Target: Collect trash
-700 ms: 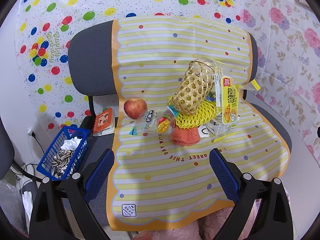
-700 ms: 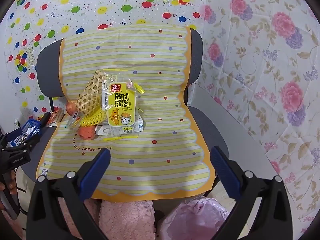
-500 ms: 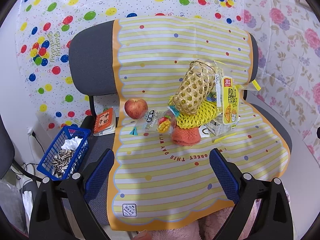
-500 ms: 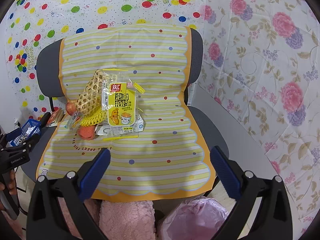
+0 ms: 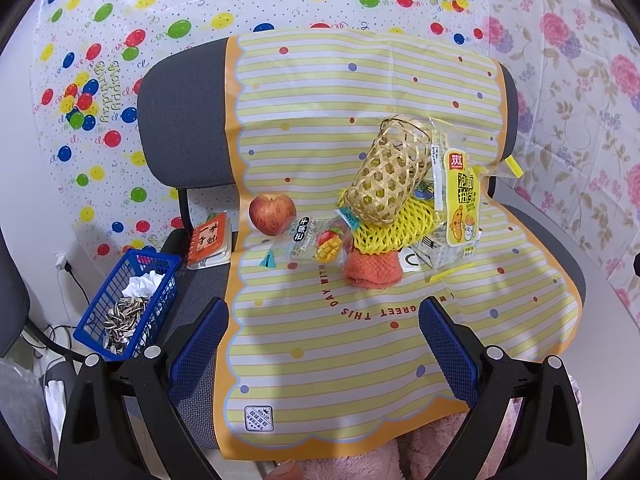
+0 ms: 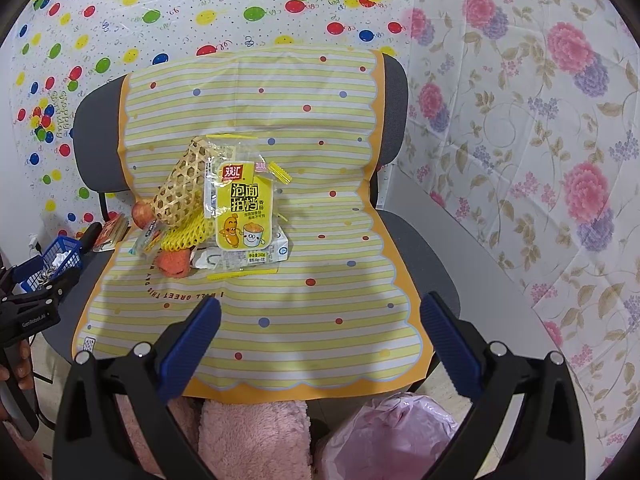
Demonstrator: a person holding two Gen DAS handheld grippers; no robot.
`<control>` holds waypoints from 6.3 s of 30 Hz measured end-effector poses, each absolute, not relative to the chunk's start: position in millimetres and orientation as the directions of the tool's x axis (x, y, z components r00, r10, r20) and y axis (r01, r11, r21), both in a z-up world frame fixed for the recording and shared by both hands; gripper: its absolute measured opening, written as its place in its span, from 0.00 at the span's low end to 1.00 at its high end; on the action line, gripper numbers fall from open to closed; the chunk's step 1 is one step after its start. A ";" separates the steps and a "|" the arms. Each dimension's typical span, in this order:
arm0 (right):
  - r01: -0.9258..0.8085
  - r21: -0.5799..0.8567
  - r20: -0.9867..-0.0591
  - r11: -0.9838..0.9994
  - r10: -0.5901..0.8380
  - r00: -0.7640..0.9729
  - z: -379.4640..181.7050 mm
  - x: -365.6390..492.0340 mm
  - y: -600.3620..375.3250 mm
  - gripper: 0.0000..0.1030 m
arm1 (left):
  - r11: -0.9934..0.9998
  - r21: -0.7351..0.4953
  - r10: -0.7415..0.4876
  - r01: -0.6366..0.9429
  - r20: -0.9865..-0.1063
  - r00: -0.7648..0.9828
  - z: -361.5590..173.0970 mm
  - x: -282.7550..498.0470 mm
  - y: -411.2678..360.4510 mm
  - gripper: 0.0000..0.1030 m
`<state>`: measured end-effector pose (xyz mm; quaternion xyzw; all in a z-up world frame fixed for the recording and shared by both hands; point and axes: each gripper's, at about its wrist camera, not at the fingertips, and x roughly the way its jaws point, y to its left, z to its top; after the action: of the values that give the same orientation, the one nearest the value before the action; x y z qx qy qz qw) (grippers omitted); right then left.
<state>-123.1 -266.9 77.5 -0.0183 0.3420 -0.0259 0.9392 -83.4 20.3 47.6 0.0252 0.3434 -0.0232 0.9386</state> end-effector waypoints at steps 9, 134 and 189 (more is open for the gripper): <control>0.033 -0.047 -0.640 0.998 -0.055 0.766 73.8 -120.2 -266.5 0.94 | 0.998 0.034 -0.019 0.054 -0.650 0.760 43.8 -83.4 20.0 0.92; 0.046 0.147 -0.560 0.988 0.045 0.828 23.3 3.9 -325.0 0.01 | 0.918 -0.028 -0.332 0.395 -0.598 0.730 -2.7 110.8 -40.1 0.89; 0.383 0.110 -0.585 0.917 -0.252 0.771 -11.8 -302.7 -370.4 0.02 | 0.705 -0.088 -0.611 0.704 -0.579 0.540 -35.2 -175.1 -205.0 0.69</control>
<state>-302.7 -370.4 -11.8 0.1120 0.2924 -0.1701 0.9344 -175.1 -205.0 -35.2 0.0779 0.2976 -0.3762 0.8740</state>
